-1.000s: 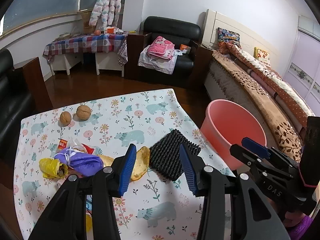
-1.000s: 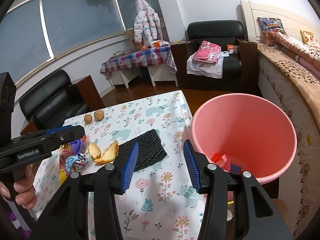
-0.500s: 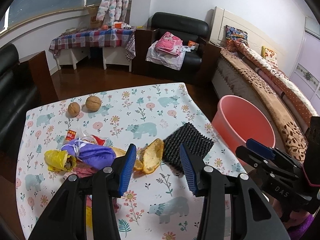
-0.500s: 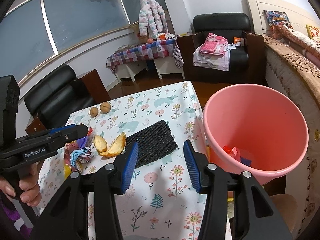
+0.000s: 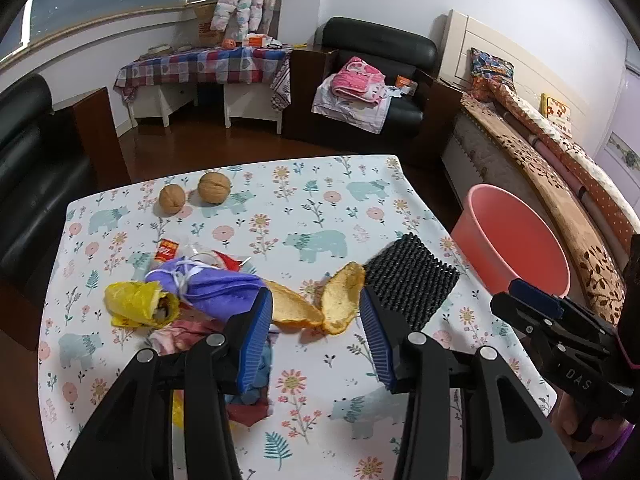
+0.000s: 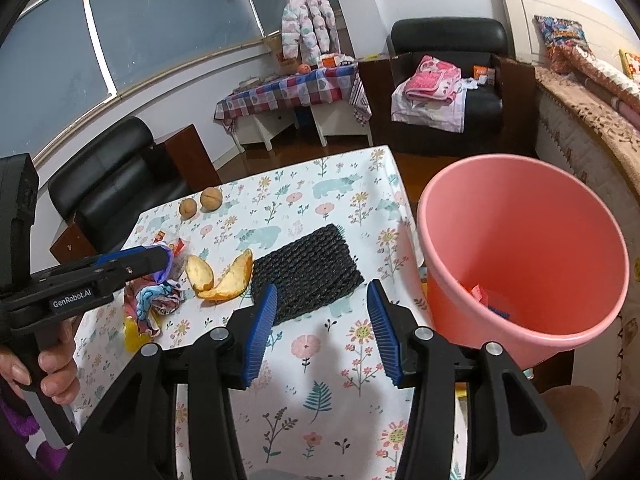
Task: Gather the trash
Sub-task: 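Move the left gripper toward the yellow plastic bag while the right gripper approaches the purple cloth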
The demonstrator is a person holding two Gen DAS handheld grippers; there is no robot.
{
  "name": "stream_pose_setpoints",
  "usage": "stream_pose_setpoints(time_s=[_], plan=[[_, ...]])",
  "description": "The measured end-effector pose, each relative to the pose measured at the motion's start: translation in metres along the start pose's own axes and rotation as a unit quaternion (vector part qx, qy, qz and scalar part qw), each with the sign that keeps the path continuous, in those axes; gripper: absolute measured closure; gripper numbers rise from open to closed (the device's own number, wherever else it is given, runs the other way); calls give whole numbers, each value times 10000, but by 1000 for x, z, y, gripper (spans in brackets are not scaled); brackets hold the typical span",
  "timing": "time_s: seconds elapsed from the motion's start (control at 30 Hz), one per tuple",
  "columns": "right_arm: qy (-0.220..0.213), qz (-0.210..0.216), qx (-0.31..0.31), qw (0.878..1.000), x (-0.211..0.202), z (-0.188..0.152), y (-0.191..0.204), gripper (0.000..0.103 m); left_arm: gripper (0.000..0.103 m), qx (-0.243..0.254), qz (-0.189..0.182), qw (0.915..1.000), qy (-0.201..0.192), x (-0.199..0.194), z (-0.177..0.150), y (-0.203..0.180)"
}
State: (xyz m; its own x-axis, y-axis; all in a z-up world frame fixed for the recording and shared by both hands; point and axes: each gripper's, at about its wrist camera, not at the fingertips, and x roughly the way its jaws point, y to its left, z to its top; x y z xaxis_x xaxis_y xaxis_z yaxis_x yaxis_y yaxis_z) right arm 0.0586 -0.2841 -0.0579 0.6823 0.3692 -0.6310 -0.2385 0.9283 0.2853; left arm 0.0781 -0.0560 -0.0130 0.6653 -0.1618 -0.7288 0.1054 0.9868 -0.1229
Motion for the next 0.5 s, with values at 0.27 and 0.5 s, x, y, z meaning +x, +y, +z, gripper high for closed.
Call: stream_pose_setpoints(time_s=[0.27, 0.5], plan=[[135, 20, 196, 9997, 8, -1, -3, 55, 58, -120, 53, 9999, -89, -9, -1, 16], [144, -61, 250, 9996, 9, -2, -6, 55, 58, -196, 237, 9988, -378, -30, 0, 32]])
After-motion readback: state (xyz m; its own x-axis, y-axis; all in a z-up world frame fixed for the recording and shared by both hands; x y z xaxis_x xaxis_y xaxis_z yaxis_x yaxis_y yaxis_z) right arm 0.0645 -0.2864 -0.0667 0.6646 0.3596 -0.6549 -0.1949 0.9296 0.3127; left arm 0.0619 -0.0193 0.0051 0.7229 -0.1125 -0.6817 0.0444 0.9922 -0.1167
